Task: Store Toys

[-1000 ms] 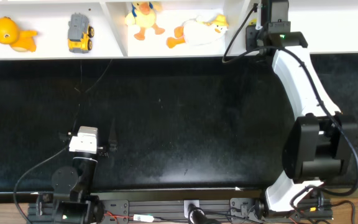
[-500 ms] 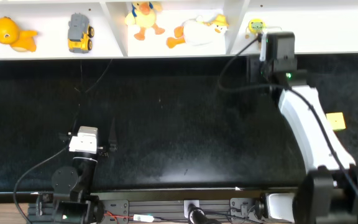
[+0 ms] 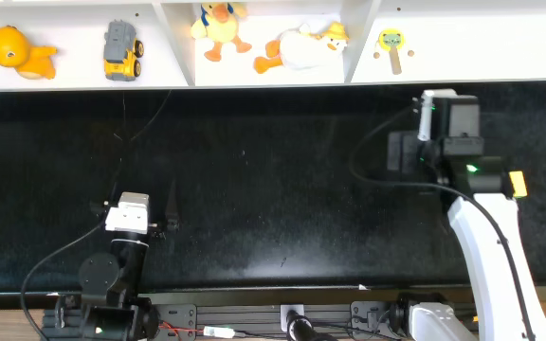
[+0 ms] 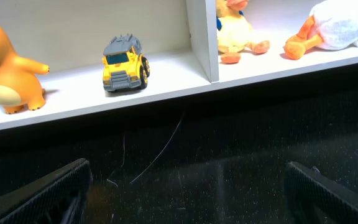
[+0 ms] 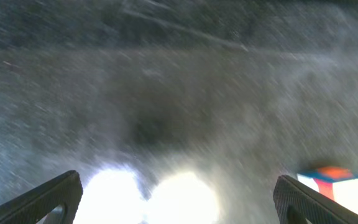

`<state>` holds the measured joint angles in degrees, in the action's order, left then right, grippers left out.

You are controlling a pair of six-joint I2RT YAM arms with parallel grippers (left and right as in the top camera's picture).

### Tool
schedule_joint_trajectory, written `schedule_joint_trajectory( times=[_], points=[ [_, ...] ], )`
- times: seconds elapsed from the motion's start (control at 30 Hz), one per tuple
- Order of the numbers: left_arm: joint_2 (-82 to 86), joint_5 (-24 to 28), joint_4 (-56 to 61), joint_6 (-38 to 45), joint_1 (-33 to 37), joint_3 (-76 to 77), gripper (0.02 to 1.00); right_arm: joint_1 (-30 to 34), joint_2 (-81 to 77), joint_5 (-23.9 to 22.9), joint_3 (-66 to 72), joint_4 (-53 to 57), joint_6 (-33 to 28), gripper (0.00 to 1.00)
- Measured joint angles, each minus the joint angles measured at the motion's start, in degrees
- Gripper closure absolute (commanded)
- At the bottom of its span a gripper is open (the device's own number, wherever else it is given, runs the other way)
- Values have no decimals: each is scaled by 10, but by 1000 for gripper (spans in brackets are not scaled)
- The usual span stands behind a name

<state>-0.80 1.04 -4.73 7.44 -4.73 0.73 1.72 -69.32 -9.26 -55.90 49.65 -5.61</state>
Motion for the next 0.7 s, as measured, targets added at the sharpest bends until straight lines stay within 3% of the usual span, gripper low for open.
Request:
schedule_joint_trajectory(
  times=[0.17,0.53,0.7],
  points=[
    [0,0,0,0,0,0,23,72,44,5,2,54,-38,5],
    [0,0,0,0,0,0,23,285,66,108,35,104,-310,5],
    [0,0,0,0,0,0,23,370,66,155,41,106,-376,5]
  ],
)
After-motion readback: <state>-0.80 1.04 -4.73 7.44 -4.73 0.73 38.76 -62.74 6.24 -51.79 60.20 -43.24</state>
